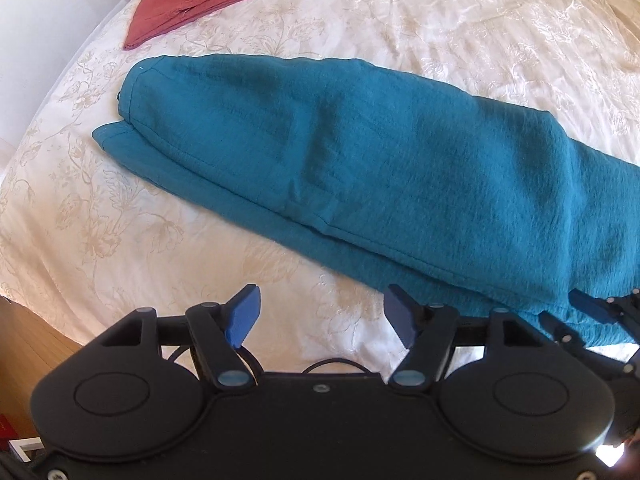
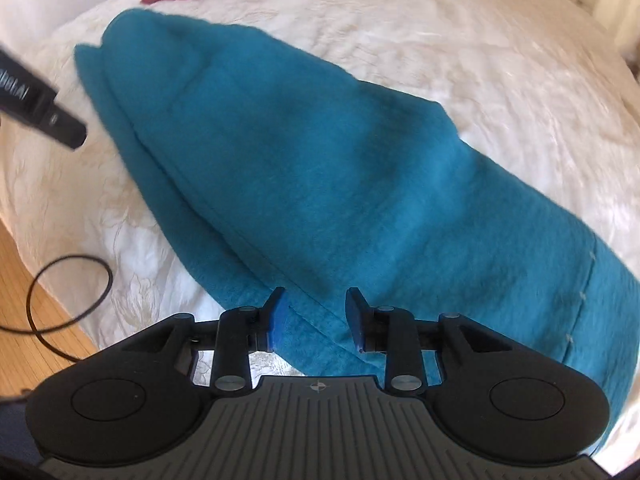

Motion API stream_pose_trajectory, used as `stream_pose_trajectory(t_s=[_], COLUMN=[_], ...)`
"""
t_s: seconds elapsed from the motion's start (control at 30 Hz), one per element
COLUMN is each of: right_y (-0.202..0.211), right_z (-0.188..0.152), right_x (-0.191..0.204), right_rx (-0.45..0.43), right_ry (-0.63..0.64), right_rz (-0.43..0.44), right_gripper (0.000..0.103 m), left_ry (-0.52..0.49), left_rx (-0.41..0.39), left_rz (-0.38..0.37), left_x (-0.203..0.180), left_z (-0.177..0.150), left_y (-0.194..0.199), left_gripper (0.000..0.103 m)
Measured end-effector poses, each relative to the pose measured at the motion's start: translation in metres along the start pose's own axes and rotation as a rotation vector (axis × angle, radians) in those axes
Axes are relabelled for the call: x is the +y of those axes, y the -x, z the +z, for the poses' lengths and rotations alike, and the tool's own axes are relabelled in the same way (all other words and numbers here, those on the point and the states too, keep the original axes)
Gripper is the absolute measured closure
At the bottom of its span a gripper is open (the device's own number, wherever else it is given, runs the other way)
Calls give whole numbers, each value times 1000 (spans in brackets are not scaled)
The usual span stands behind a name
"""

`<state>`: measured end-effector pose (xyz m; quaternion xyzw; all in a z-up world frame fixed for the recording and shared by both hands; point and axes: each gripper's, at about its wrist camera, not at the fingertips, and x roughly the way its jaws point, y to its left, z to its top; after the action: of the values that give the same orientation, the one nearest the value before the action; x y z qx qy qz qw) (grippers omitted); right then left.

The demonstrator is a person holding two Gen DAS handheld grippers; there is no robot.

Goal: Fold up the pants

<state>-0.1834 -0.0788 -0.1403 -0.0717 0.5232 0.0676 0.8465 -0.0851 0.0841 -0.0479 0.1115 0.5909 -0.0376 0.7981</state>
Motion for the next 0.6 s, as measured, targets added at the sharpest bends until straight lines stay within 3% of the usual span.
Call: stream_pose_trajectory(t_s=[0.13,0.3,0.4,0.6], right_y=[-8,-19,-21,15], right_z=[5,7,16,28], right_x=[23,33,28,10], right_rx=[-6,-19,-25,-19], right_ry=[180,304,276,132], right_rz=[-16,-62,-42,91], right_gripper=[72,73,98,99], left_ry=[20,55,72,82], left_rx=[8,20,30,37], left_rz=[3,12,24,57], left_x=[1,8,15,27], left_z=[2,-5,-8,-8], left_y=[-3,-4,-6,-13], left_gripper=[32,32,32,32])
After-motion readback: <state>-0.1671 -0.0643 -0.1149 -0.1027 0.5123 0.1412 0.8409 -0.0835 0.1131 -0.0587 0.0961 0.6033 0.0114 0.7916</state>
